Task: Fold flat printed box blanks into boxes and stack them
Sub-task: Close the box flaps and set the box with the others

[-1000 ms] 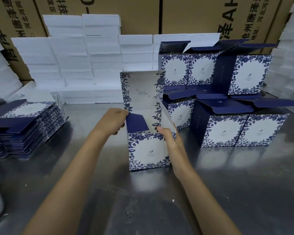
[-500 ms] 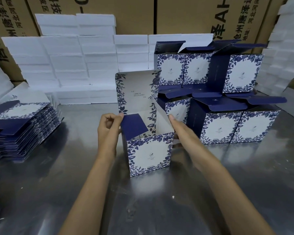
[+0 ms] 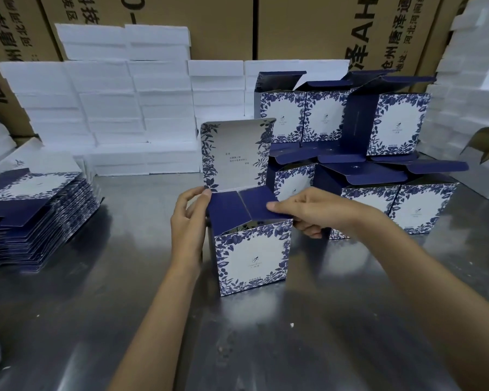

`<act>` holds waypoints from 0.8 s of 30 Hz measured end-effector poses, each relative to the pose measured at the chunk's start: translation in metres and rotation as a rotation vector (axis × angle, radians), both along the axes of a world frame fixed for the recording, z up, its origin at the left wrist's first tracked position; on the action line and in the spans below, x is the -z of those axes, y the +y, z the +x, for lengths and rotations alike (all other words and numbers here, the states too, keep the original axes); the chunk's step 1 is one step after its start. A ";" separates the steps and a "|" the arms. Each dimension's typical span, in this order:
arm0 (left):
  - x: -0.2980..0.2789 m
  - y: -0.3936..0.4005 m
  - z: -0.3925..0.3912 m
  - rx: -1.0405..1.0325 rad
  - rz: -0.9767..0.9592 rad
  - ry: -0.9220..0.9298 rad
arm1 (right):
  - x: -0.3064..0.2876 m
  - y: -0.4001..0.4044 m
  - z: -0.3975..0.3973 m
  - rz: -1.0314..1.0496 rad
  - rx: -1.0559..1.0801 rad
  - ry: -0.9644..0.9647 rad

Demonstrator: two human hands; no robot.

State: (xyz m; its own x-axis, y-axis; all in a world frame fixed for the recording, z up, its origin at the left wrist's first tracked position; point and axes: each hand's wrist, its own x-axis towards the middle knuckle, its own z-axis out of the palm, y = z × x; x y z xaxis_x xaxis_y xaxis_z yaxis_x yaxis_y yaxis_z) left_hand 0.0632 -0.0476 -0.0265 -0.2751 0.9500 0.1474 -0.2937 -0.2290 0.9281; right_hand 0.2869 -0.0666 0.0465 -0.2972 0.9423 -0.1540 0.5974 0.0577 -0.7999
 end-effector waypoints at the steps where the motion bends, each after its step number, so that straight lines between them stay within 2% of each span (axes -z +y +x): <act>1: -0.001 0.000 0.000 0.004 0.002 0.014 | -0.001 0.002 -0.002 0.007 0.021 0.015; 12: -0.007 -0.006 0.002 0.044 0.024 0.061 | -0.003 0.017 -0.005 0.058 0.041 0.018; 16: -0.009 -0.009 0.002 0.062 0.008 0.064 | 0.007 0.024 -0.008 0.093 0.033 0.102; 22: -0.015 -0.013 0.005 0.139 0.013 -0.079 | 0.013 0.024 -0.004 0.206 0.114 0.098; 24: -0.017 -0.014 0.004 0.152 -0.010 -0.106 | 0.014 0.024 -0.001 0.246 0.165 0.225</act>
State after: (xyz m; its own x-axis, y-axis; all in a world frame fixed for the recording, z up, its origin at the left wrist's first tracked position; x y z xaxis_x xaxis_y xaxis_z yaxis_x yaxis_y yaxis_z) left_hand 0.0677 -0.0619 -0.0098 -0.1416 0.9832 0.1154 -0.4202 -0.1652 0.8922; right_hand 0.2856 -0.0427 0.0327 -0.1384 0.9812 0.1346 0.4250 0.1816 -0.8868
